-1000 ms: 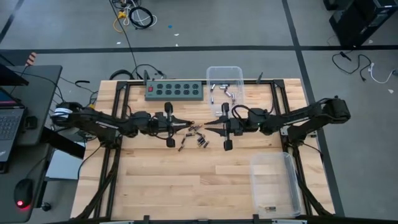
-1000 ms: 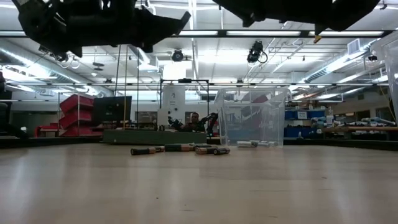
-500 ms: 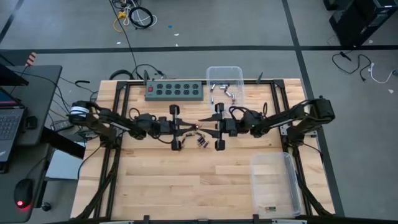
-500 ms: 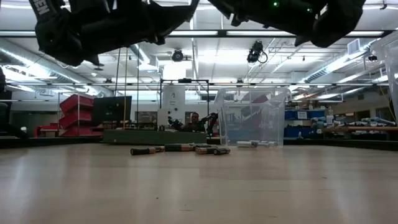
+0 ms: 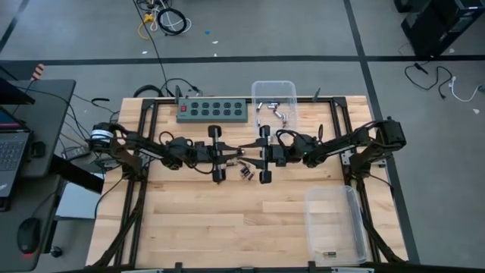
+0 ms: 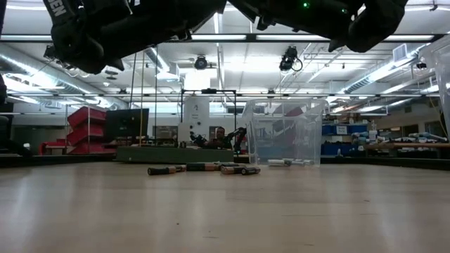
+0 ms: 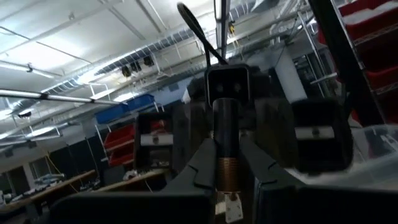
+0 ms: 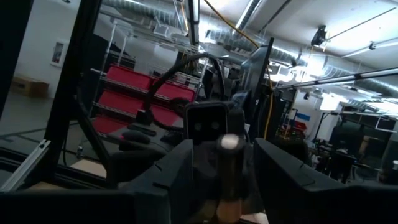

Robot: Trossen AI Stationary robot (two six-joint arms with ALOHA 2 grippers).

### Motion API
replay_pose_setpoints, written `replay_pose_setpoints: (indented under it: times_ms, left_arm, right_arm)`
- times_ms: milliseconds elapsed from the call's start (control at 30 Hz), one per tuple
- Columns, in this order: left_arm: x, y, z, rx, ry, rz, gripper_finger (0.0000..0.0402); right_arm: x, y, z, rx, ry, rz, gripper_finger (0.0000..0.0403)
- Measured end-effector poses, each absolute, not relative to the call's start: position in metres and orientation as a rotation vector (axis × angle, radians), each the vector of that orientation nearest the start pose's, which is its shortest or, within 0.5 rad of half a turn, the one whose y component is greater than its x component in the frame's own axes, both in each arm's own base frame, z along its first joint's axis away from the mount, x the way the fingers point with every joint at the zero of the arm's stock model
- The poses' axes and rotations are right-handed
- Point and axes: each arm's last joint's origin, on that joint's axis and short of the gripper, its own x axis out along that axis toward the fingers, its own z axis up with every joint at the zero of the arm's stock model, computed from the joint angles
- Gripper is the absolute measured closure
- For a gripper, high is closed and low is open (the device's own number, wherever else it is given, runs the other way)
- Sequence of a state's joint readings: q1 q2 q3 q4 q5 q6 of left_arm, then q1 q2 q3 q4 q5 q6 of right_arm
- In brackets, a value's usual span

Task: Sort batteries
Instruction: Put the black battery into the bottom transparent bin

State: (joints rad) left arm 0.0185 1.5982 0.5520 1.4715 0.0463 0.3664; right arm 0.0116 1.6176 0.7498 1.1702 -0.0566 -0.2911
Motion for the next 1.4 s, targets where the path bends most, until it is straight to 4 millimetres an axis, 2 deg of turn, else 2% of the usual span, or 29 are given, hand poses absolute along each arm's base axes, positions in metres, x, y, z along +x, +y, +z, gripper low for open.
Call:
replay_pose_setpoints:
  times_ms: [233, 667, 800, 1167, 1267, 1400]
  left_arm:
    - [0.296, 0.004, 0.229, 0.391, -0.407, 0.050, 0.0380]
    - [0.297, 0.004, 0.226, 0.383, -0.374, 0.043, 0.0375]
    - [0.297, 0.005, 0.226, 0.363, -0.365, 0.053, 0.0341]
    - [0.300, 0.008, 0.218, 0.296, -0.267, 0.158, 0.0195]
    - [0.301, 0.009, 0.214, 0.293, -0.213, 0.180, 0.0173]
    - [0.301, 0.007, 0.206, 0.286, -0.140, 0.168, 0.0161]
  right_arm:
    - [0.329, 0.005, 0.248, -0.310, -0.310, 0.021, 0.0260]
    - [0.329, 0.005, 0.247, -0.311, -0.303, 0.017, 0.0343]
    - [0.329, 0.005, 0.246, -0.313, -0.296, 0.016, 0.0360]
    - [0.328, 0.004, 0.247, -0.284, -0.287, -0.019, 0.0360]
    - [0.323, 0.003, 0.255, -0.227, -0.244, -0.056, 0.0360]
    - [0.306, 0.002, 0.267, -0.164, -0.079, -0.101, 0.0360]
